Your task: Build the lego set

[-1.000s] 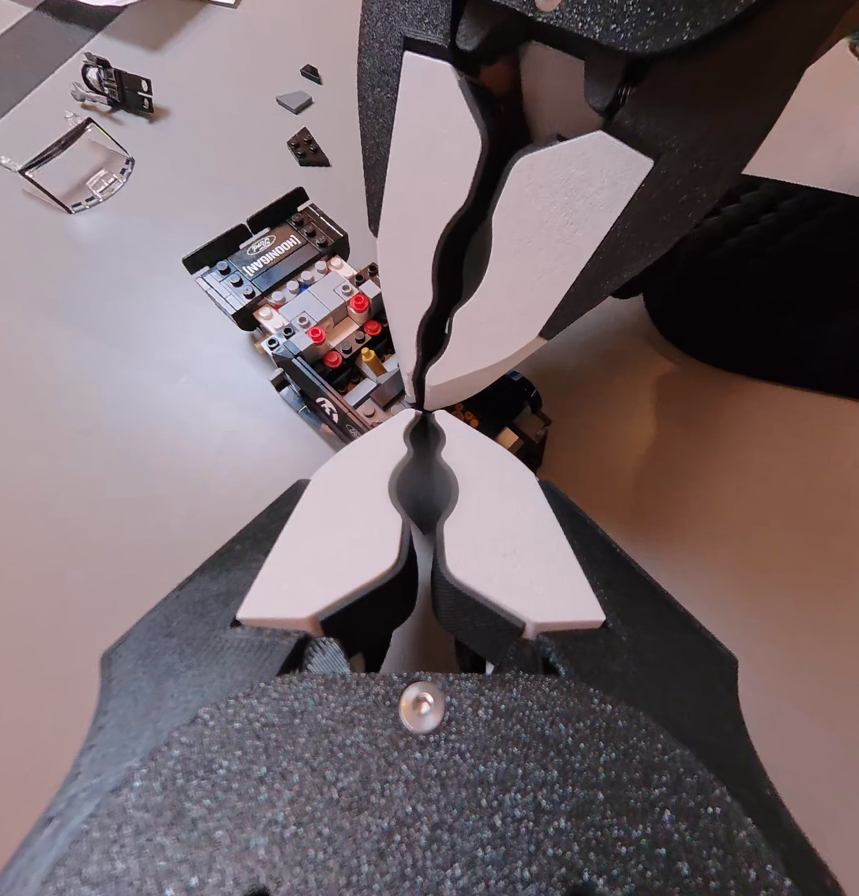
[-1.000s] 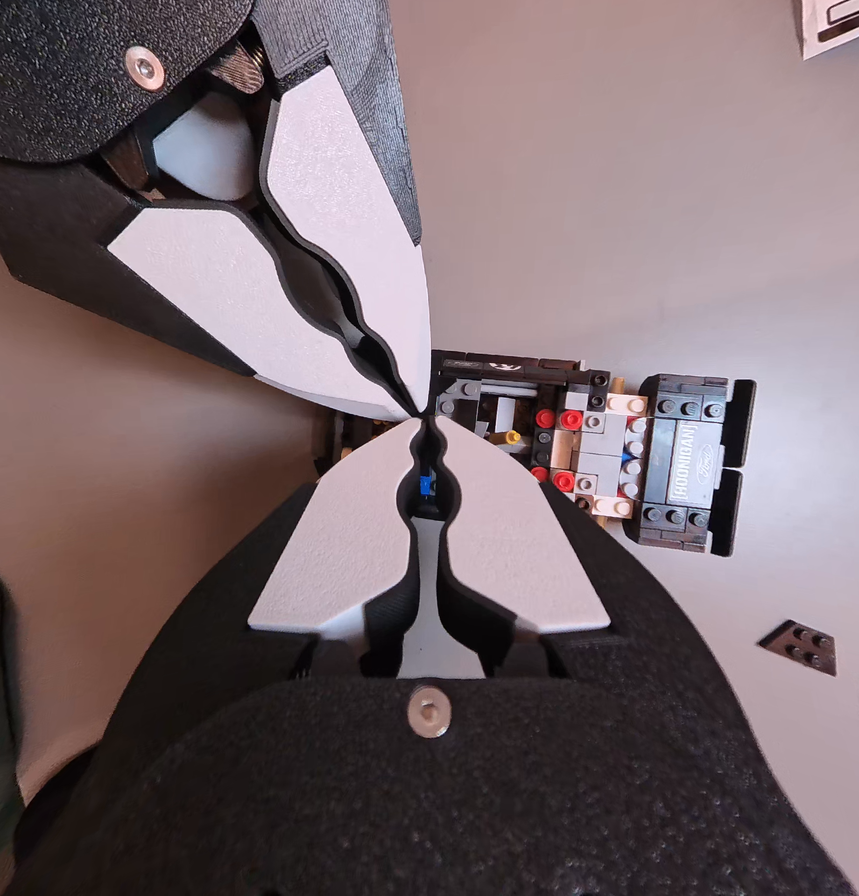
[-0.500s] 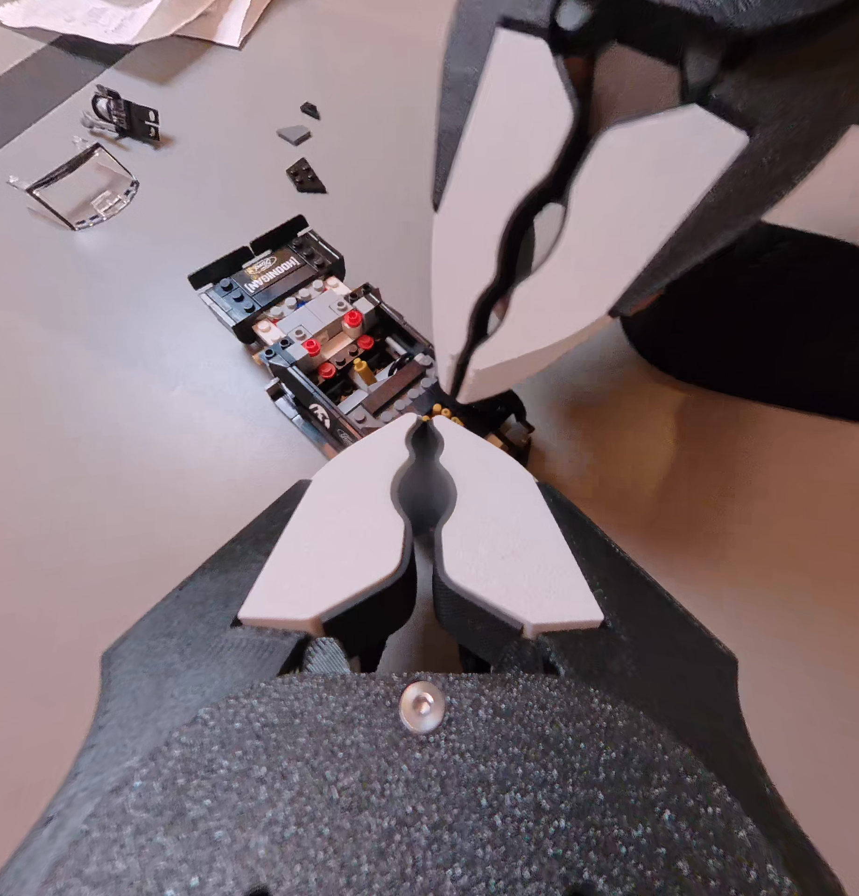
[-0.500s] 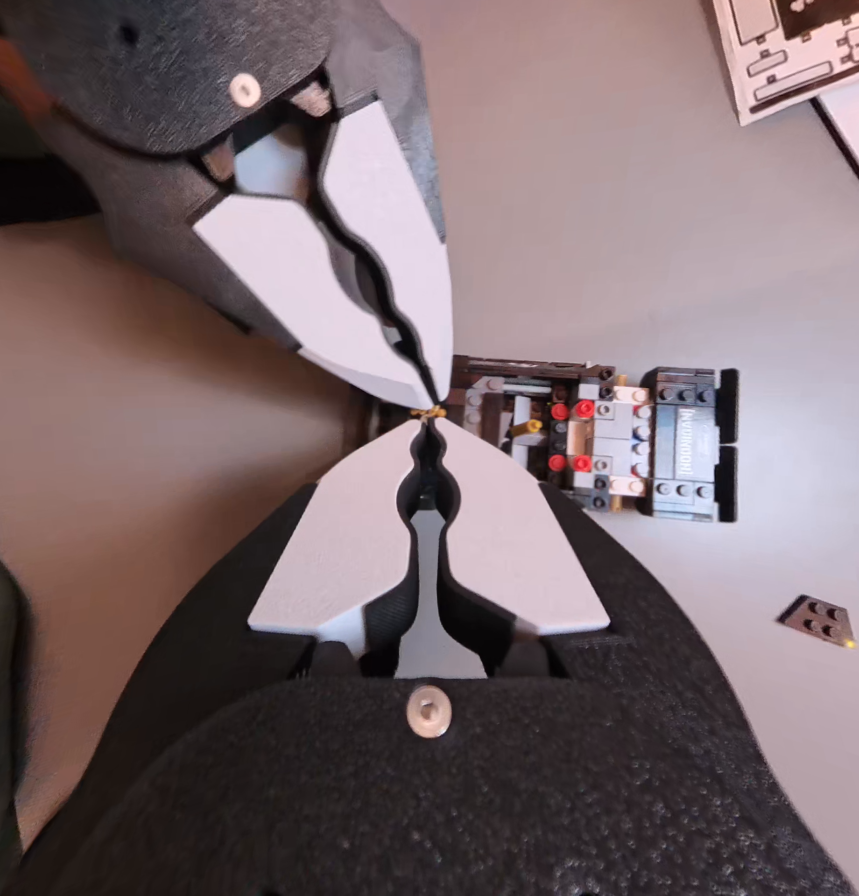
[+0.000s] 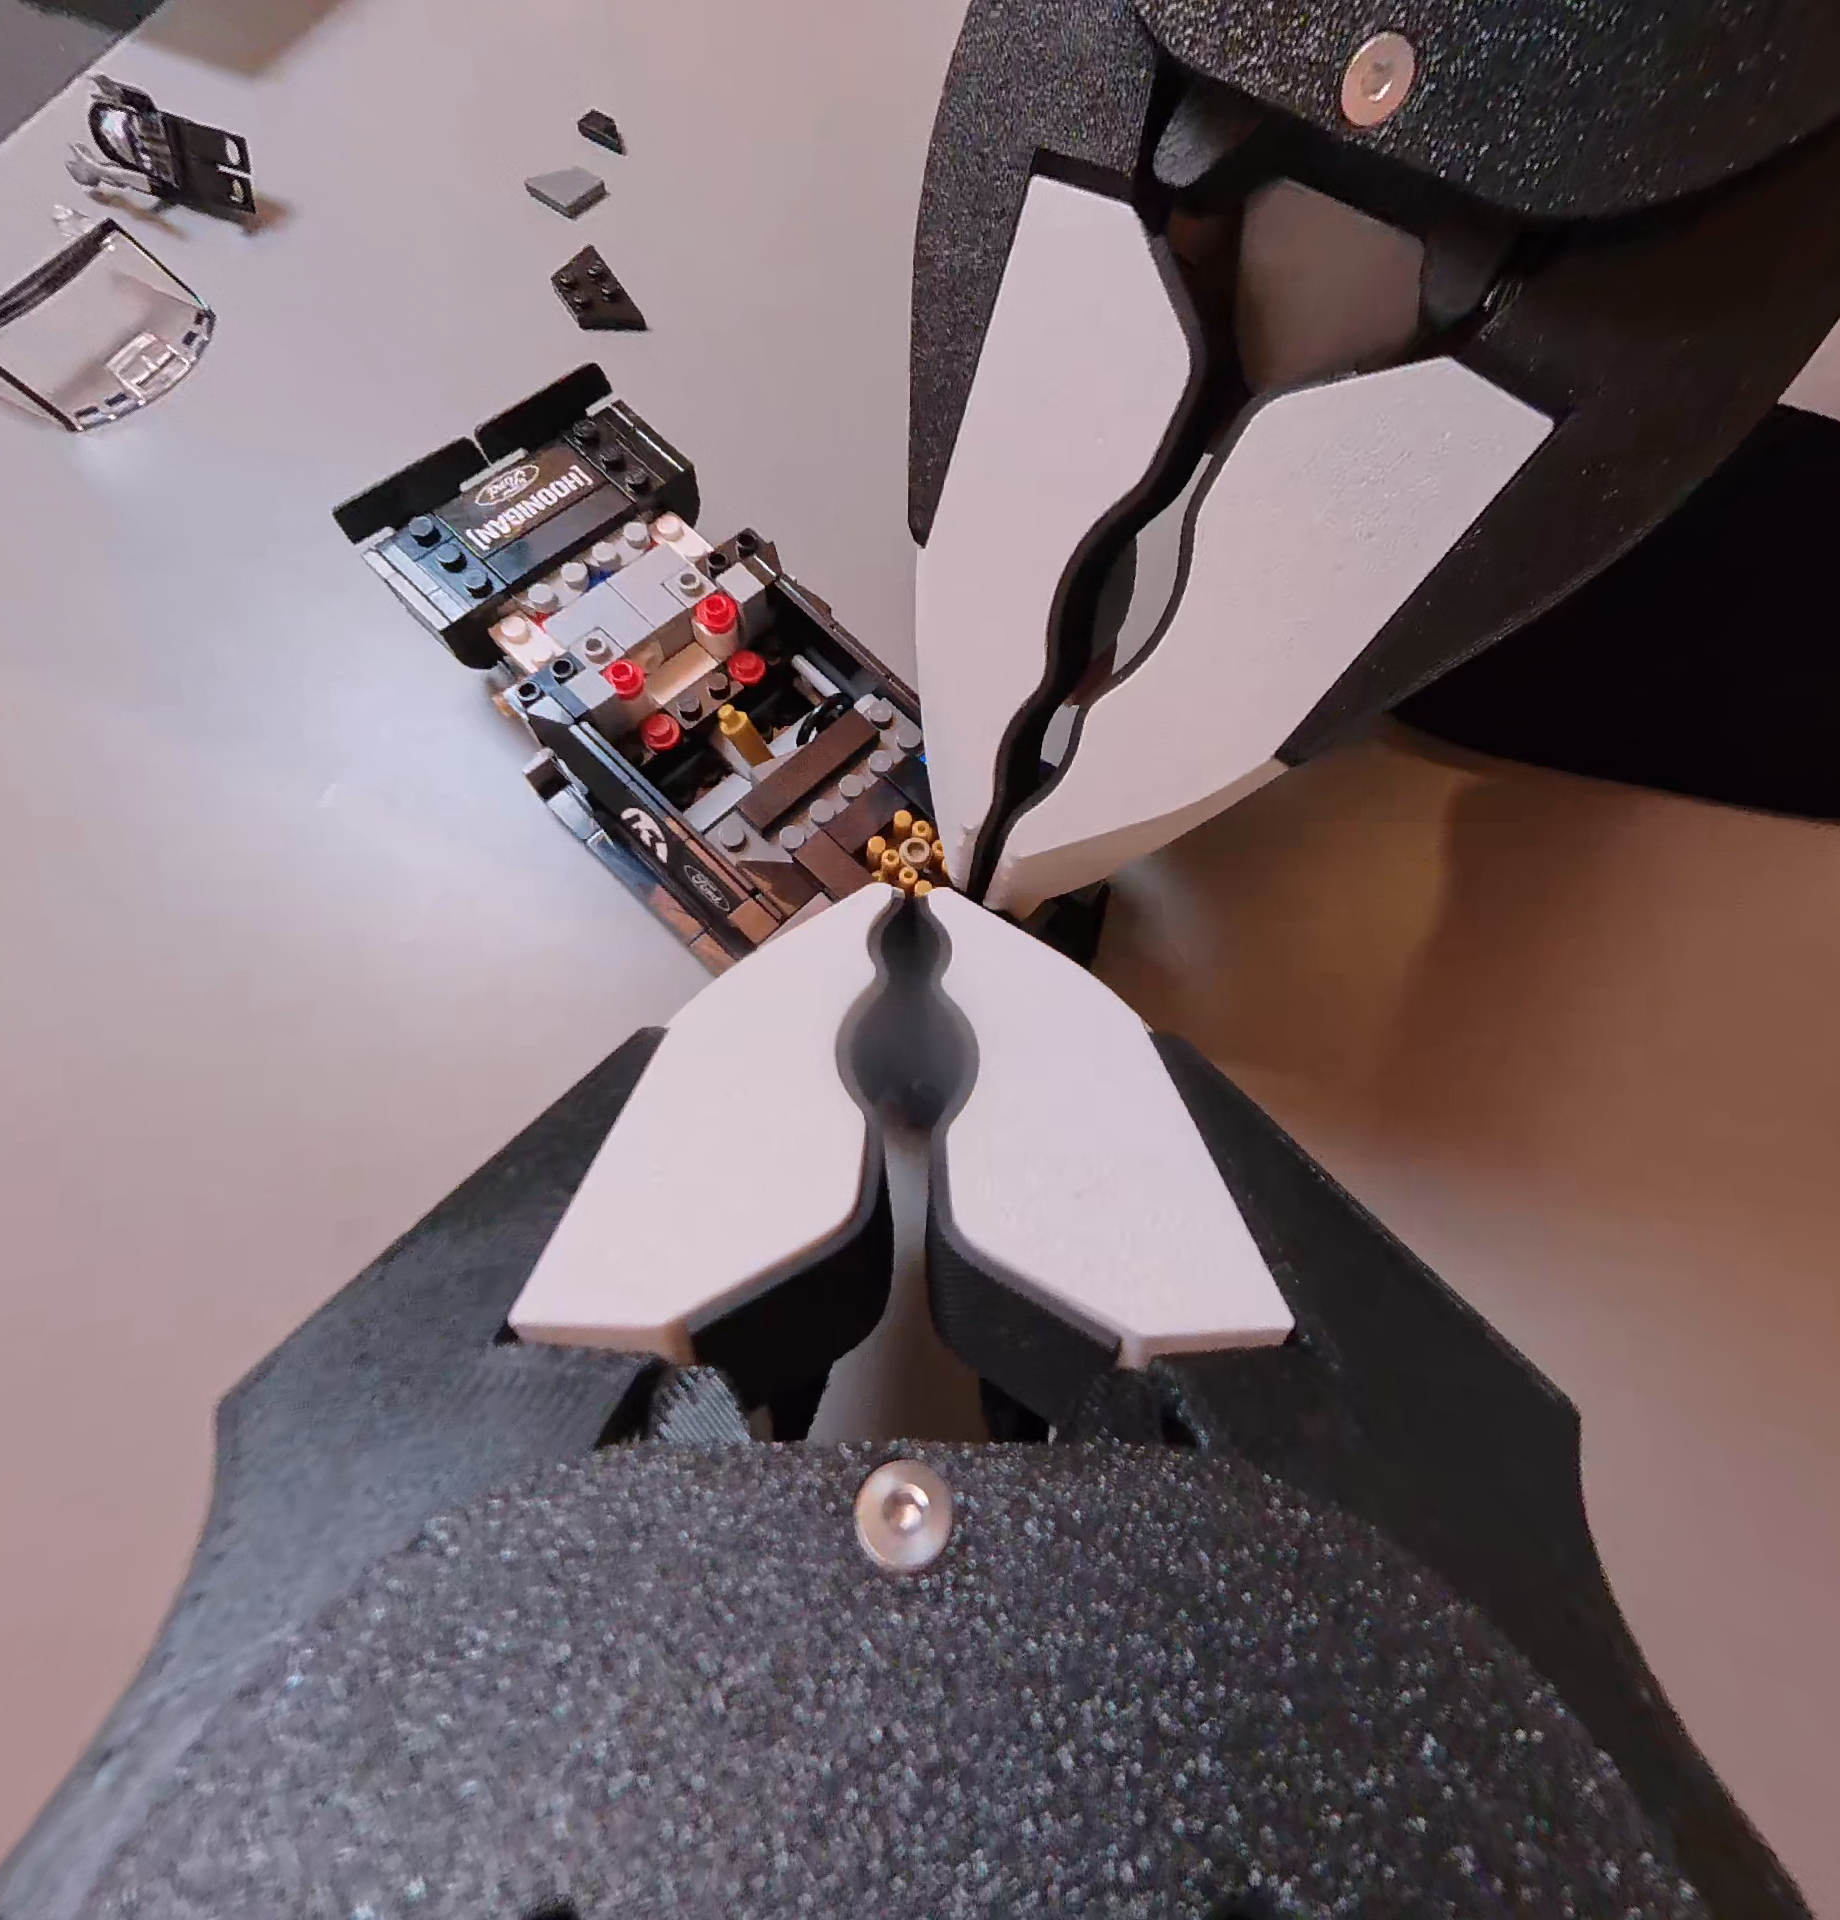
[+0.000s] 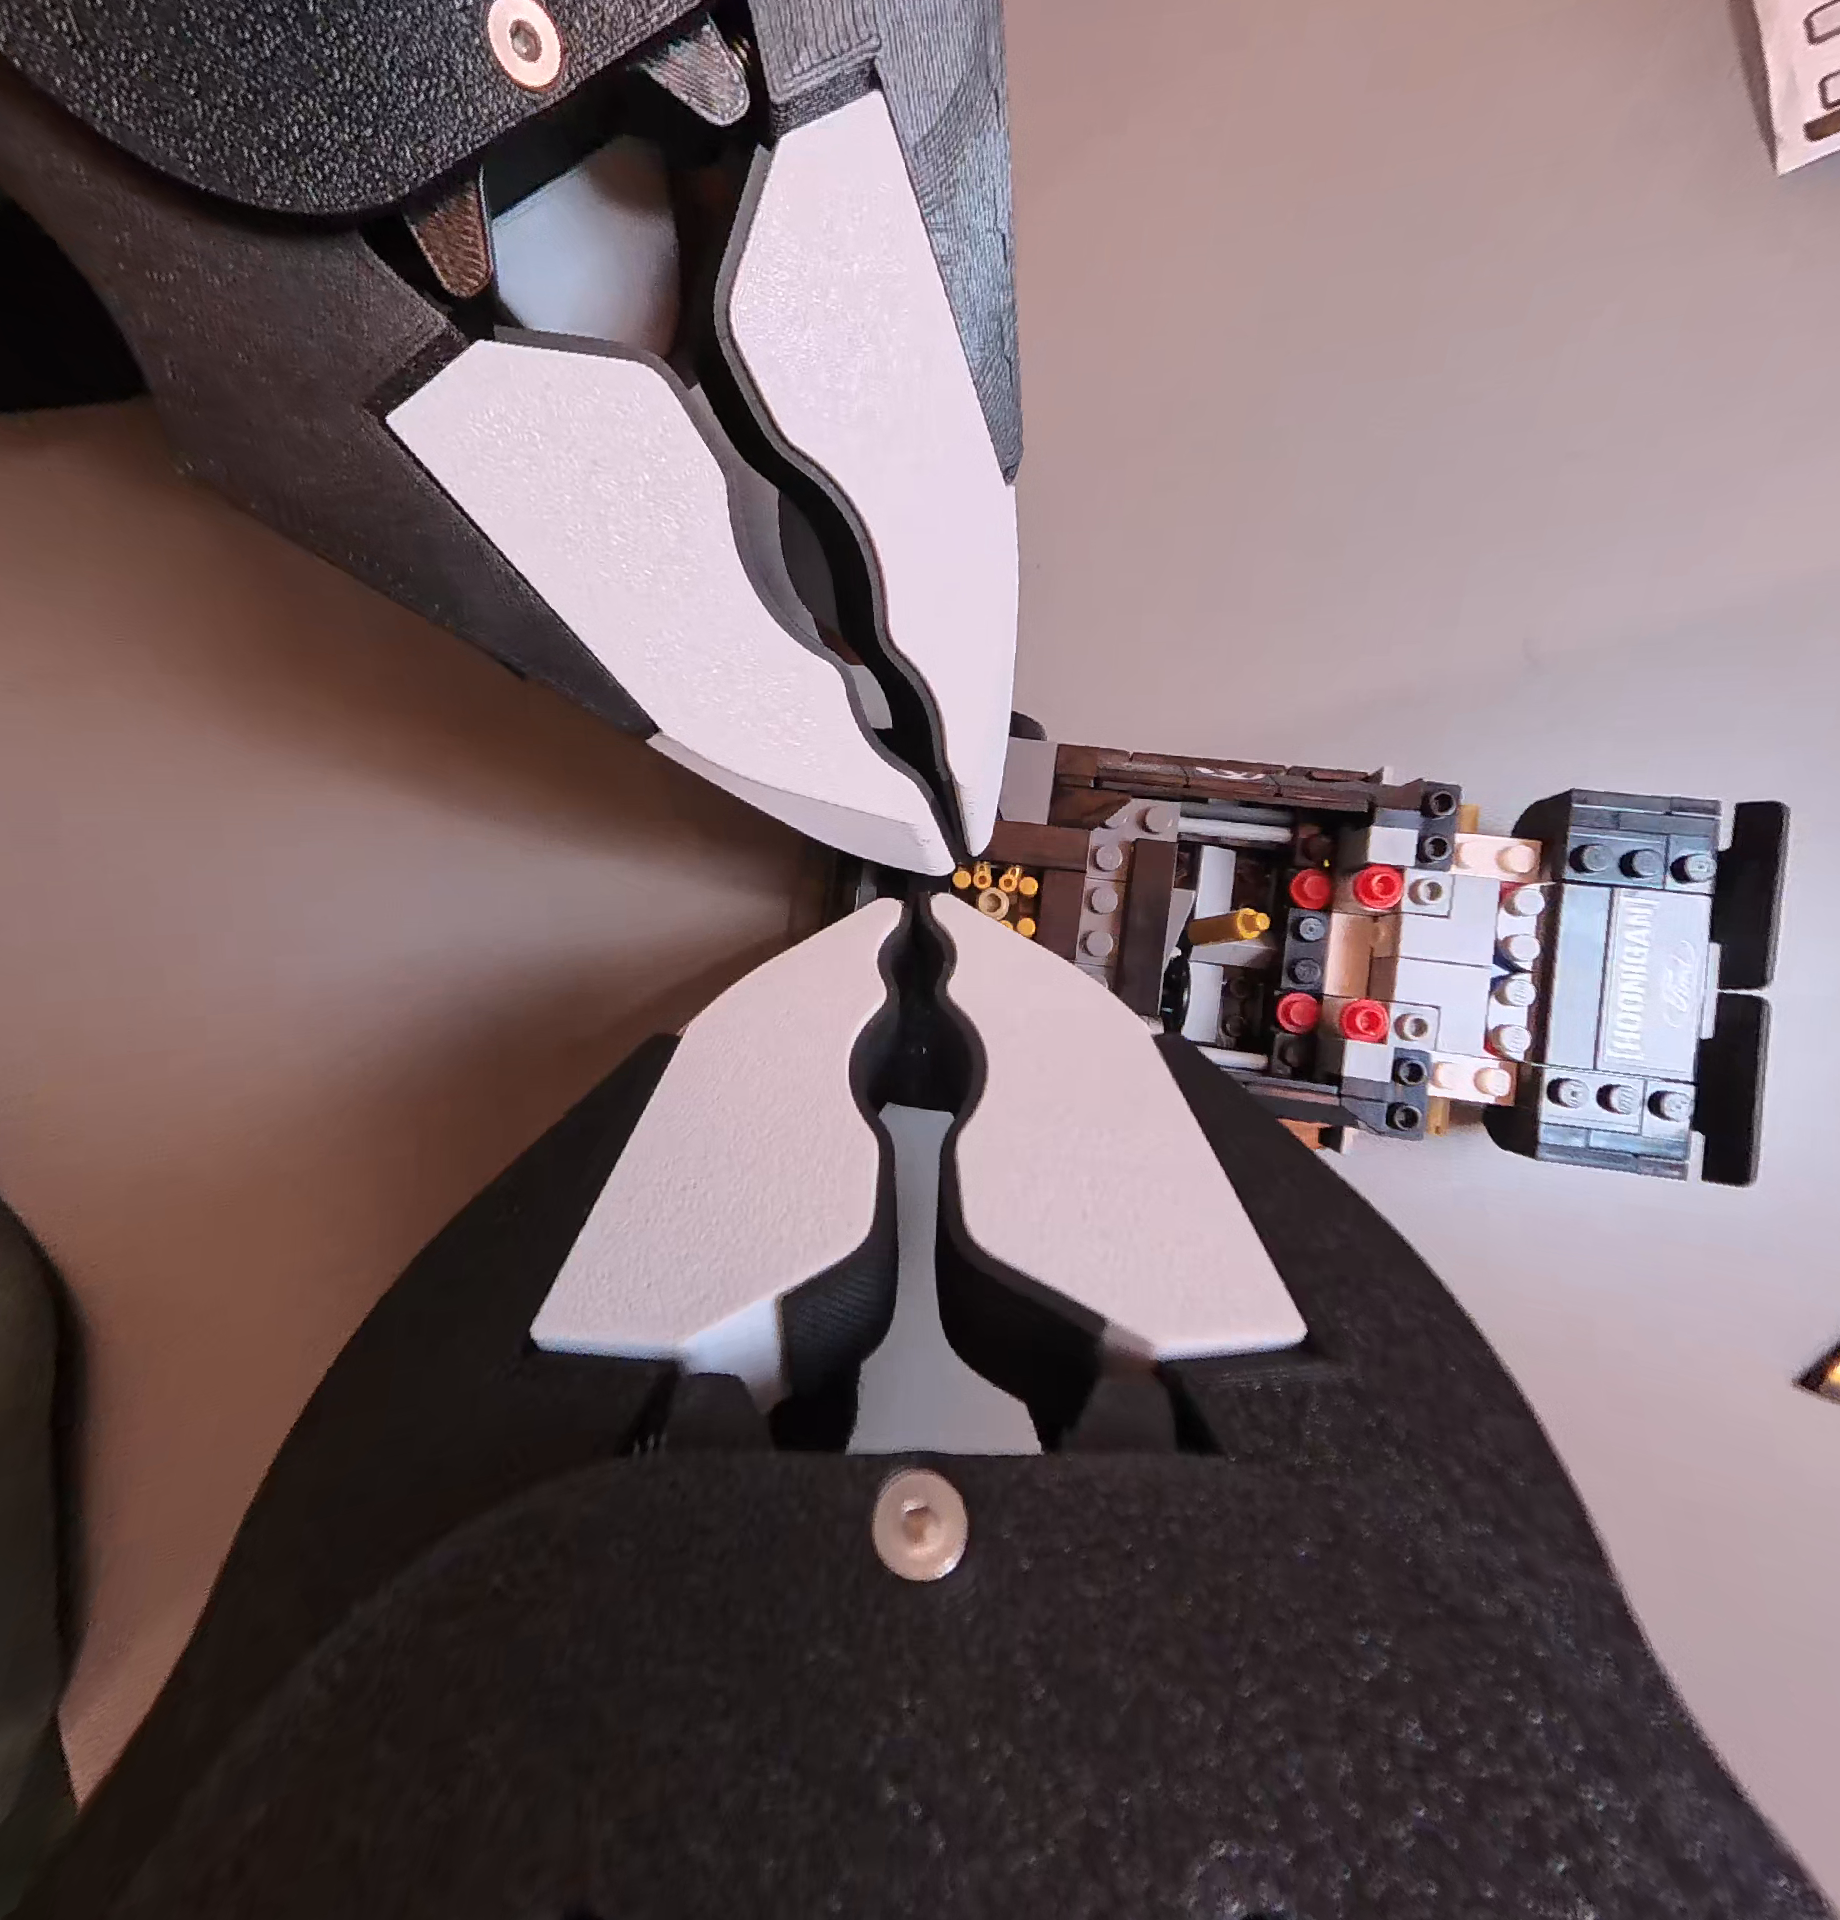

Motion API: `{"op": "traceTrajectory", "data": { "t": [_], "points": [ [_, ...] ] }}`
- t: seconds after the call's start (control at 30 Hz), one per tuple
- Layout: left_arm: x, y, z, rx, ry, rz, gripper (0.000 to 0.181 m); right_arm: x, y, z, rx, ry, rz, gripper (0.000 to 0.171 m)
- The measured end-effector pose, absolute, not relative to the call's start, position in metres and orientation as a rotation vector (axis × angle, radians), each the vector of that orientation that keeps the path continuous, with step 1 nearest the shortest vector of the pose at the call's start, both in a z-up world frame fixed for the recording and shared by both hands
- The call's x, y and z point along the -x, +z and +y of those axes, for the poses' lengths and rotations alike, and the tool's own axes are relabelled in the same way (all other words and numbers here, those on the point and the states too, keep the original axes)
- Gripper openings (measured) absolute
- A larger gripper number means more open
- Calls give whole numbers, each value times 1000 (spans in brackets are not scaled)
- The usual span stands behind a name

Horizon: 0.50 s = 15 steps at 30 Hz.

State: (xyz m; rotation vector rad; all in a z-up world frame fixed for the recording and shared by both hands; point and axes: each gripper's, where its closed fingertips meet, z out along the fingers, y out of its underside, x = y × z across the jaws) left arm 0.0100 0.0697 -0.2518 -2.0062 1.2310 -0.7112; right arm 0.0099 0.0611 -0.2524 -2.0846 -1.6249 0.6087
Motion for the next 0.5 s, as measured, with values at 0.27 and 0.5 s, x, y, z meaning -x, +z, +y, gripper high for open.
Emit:
{"op": "traceTrajectory", "data": {
  "t": [0.27, 0.5],
  "points": [
    [-10, -254, 69, 2003, -733, 1230, 2, -10, -254, 61, 2097, 578, -1669, 0],
    [-11, -254, 69, 1993, -739, 1232, 2, -10, -254, 61, 2080, 590, -1640, 0]
  ]
}}
